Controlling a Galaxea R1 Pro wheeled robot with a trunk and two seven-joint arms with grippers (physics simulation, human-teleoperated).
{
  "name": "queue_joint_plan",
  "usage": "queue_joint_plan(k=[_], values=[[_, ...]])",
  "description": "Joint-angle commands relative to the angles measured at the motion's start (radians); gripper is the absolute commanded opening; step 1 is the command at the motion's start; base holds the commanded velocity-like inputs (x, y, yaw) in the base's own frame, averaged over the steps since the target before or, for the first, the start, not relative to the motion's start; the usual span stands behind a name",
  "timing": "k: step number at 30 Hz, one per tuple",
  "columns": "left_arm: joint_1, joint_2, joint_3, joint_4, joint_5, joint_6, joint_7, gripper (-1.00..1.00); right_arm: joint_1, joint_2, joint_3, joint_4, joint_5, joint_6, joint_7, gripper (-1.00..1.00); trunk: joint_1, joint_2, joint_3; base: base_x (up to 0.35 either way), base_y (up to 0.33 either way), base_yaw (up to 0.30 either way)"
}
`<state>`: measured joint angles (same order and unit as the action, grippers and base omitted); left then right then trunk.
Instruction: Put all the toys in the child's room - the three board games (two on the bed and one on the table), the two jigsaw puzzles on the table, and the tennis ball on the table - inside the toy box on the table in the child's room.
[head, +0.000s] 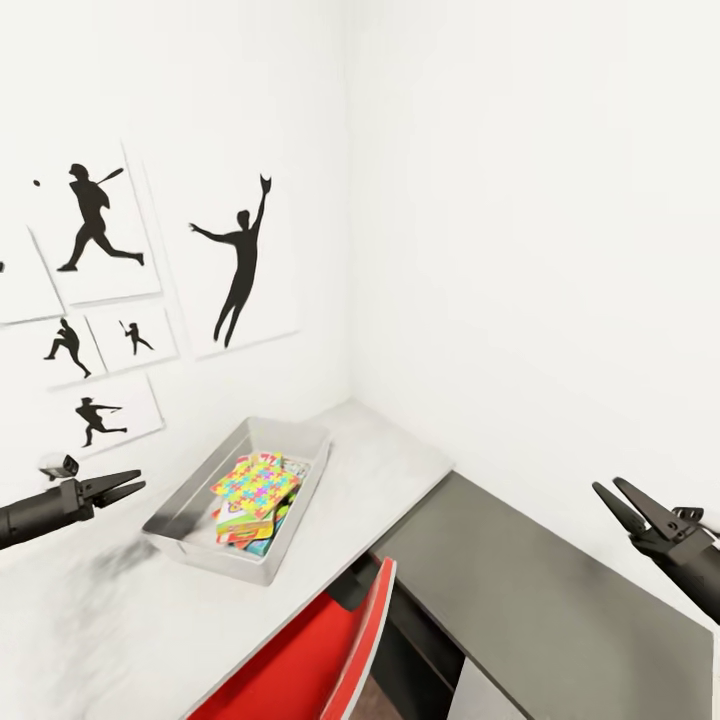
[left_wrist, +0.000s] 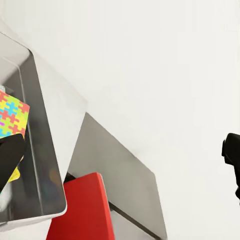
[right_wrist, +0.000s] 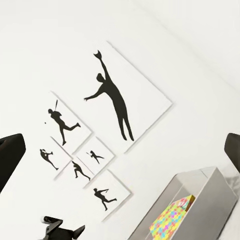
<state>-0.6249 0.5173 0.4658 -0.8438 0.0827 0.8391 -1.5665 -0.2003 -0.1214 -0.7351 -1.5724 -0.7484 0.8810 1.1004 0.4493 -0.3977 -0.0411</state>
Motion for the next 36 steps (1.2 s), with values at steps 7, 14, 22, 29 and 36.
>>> queue_joint_plan(k=[7,14,22,29,36], values=[[0.004,0.000,0.000,-0.007,-0.001,0.013,-0.004,1.00,-0.001,0.000,0.000,0.000,-0.002,0.003,0.000,1.00,0.001,-0.002,0.009,-0.168,0.001,0.000],[0.010,0.000,0.000,-0.016,-0.001,0.013,-0.004,1.00,-0.001,0.000,0.000,0.000,-0.002,0.003,0.000,1.00,0.001,-0.002,0.021,-0.306,0.000,0.000],[0.014,0.001,0.000,-0.022,-0.001,0.014,-0.004,1.00,-0.001,0.000,0.001,0.000,-0.002,0.003,0.000,1.00,0.001,-0.002,0.034,-0.326,0.000,0.021],[0.014,0.001,0.000,-0.023,-0.001,0.014,-0.004,1.00,-0.001,0.000,0.002,0.000,-0.002,0.003,-0.001,1.00,0.001,-0.002,0.039,-0.331,0.000,0.030],[0.017,0.001,0.001,-0.023,-0.001,0.014,-0.004,1.00,-0.001,0.000,0.007,0.000,-0.002,0.003,-0.005,1.00,0.001,-0.002,0.040,-0.264,0.095,0.002]])
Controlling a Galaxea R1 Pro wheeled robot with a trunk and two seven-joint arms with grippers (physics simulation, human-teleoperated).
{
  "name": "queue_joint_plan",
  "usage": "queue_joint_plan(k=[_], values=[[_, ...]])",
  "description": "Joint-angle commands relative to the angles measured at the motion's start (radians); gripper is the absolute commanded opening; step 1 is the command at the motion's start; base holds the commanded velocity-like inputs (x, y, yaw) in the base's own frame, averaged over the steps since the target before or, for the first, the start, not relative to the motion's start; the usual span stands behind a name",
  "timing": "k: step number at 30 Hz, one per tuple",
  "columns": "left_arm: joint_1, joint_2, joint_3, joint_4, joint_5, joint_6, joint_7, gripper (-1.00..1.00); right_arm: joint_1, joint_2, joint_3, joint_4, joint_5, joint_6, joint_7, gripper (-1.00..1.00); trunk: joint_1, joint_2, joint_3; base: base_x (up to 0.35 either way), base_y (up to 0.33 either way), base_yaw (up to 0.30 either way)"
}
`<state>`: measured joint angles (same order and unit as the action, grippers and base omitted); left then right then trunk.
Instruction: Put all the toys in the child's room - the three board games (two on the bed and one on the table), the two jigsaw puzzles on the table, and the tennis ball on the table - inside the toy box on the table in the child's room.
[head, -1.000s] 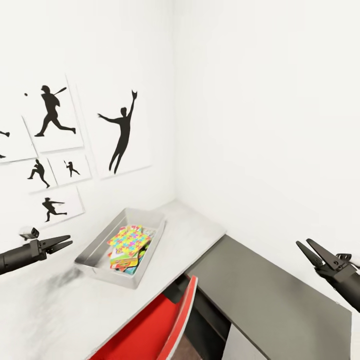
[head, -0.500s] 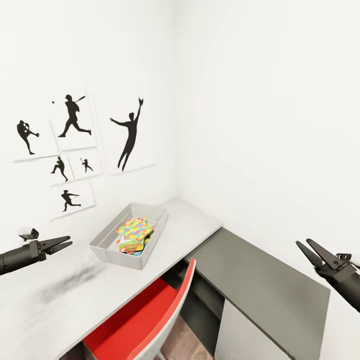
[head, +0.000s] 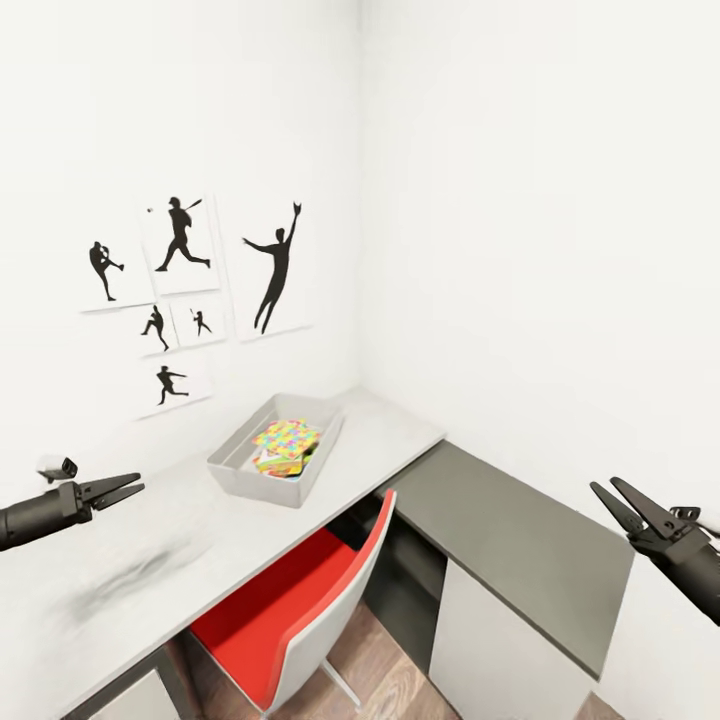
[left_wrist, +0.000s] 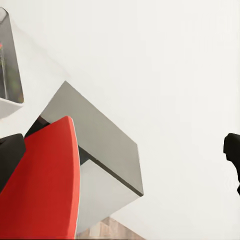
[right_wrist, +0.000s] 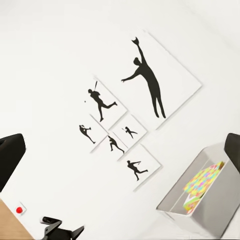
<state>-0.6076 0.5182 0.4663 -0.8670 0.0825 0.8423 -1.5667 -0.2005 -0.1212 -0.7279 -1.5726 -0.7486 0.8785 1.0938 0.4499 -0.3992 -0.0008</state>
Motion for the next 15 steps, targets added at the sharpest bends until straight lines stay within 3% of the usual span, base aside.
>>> queue_joint_plan(k=[1,9,15], values=[[0.001,0.000,0.001,0.000,-0.001,0.011,-0.004,1.00,0.000,0.000,0.000,0.000,-0.002,0.005,0.002,1.00,0.000,-0.001,-0.001,-0.107,0.050,0.000],[0.005,0.000,0.001,0.000,-0.001,0.011,-0.004,1.00,0.000,0.000,0.002,-0.001,-0.001,0.004,0.003,1.00,0.000,-0.001,0.001,-0.033,0.015,0.011],[0.006,-0.001,0.002,0.000,-0.001,0.011,-0.004,1.00,0.000,0.000,0.014,-0.002,0.000,0.004,0.002,1.00,0.000,-0.001,0.006,-0.068,0.005,0.144]])
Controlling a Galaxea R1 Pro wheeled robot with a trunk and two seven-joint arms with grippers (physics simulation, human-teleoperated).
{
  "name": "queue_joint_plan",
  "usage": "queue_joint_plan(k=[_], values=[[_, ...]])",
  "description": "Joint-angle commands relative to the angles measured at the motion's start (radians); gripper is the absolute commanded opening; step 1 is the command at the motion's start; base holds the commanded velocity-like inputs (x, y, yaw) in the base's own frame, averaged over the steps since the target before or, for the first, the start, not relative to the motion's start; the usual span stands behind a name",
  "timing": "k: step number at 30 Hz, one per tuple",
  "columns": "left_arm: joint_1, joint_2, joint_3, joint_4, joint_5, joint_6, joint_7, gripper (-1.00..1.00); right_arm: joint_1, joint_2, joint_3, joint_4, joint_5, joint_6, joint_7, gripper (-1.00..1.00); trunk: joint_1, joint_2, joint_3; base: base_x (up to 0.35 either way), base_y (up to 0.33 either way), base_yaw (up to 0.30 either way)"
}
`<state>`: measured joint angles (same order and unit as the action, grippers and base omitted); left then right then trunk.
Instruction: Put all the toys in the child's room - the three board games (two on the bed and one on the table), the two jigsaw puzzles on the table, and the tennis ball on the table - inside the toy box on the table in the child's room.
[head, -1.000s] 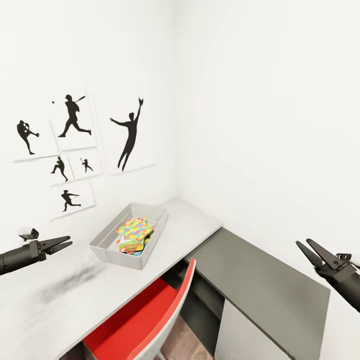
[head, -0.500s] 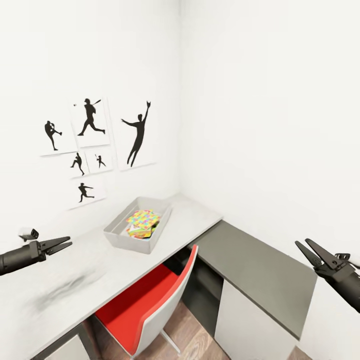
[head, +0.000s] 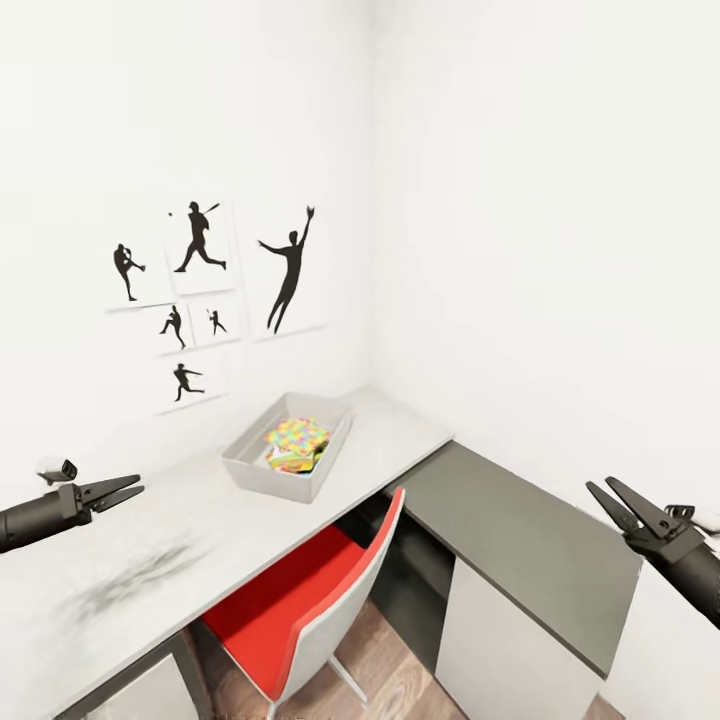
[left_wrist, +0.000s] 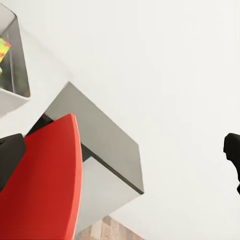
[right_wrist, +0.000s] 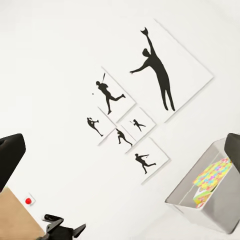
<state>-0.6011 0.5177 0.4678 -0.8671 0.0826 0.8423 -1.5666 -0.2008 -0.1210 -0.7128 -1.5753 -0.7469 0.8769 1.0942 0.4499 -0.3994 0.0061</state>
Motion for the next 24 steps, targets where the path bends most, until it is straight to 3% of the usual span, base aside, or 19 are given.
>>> queue_joint_plan(k=[1,24], values=[[0.000,0.000,0.000,0.000,-0.001,0.011,-0.004,1.00,0.000,0.000,0.000,0.000,-0.002,0.005,0.001,1.00,0.000,-0.001,0.001,-0.170,0.050,0.188],[0.006,-0.001,0.000,0.000,-0.001,0.011,-0.004,1.00,0.000,0.000,0.010,-0.001,-0.002,0.005,0.001,1.00,0.000,-0.001,0.029,-0.227,0.038,0.207]])
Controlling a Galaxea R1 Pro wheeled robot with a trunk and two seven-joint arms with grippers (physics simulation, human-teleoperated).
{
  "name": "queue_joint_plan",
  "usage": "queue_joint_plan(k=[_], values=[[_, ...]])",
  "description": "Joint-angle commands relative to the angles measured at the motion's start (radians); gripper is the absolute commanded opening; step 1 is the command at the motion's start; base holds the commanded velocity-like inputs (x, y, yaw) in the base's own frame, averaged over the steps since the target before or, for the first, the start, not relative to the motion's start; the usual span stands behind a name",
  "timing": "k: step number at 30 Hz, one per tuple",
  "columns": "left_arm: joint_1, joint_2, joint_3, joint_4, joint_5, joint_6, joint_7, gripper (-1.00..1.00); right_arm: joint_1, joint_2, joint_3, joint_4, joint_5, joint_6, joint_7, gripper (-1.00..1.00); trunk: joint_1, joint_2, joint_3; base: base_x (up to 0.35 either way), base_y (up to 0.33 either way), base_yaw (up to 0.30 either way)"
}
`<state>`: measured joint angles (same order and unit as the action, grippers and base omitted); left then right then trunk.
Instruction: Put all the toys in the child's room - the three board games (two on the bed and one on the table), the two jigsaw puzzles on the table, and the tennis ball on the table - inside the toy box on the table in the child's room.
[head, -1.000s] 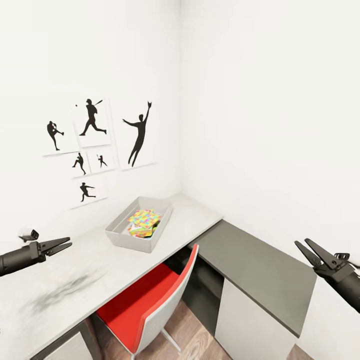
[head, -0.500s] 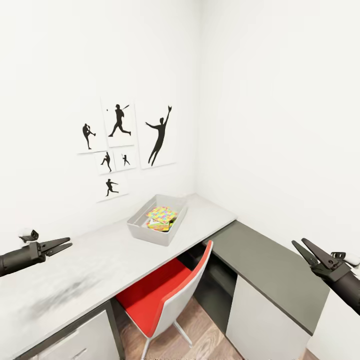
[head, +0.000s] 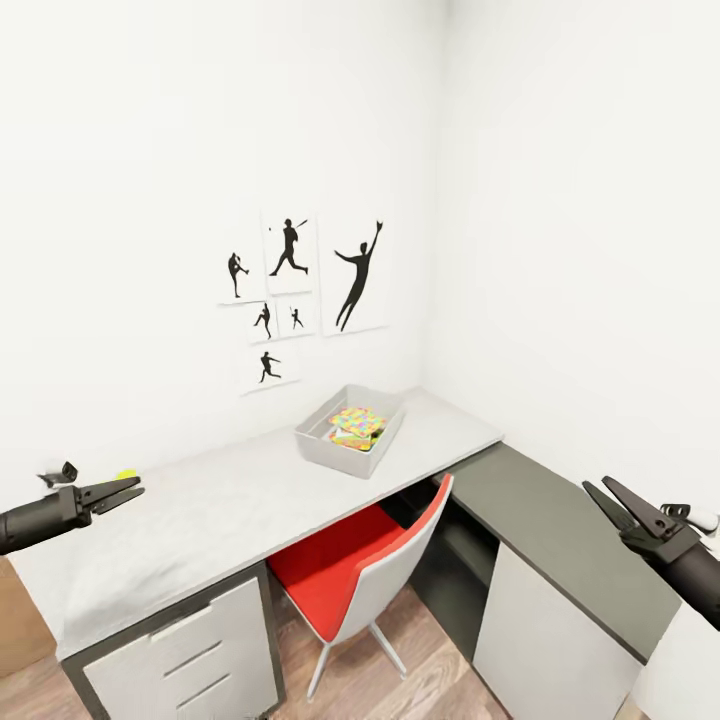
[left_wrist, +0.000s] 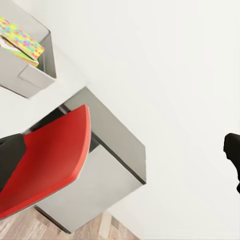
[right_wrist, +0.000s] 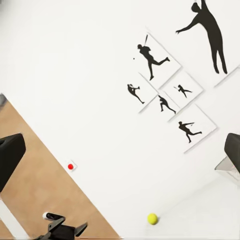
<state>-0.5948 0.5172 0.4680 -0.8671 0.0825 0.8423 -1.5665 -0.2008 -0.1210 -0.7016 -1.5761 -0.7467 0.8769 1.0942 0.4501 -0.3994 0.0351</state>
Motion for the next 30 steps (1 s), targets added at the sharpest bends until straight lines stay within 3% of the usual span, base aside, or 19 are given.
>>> queue_joint_plan(k=[1,12,16,30], values=[[0.000,0.000,0.000,0.000,-0.001,0.011,-0.004,1.00,0.000,0.000,0.000,0.000,-0.002,0.005,0.001,1.00,0.000,-0.001,0.001,-0.196,0.000,0.213],[0.000,0.000,0.000,0.000,-0.001,0.011,-0.004,1.00,0.000,0.000,0.001,0.001,-0.002,0.004,0.000,1.00,0.000,-0.001,0.014,-0.153,0.084,0.215],[0.000,0.000,0.000,0.000,-0.001,0.011,-0.004,1.00,0.000,-0.001,0.020,0.001,-0.001,0.003,-0.001,1.00,0.000,-0.001,0.019,-0.033,0.219,0.215],[0.000,0.000,0.000,0.000,-0.001,0.011,-0.004,1.00,-0.001,-0.001,0.042,0.001,0.000,0.002,-0.003,1.00,0.000,-0.001,0.036,0.106,0.265,0.215]])
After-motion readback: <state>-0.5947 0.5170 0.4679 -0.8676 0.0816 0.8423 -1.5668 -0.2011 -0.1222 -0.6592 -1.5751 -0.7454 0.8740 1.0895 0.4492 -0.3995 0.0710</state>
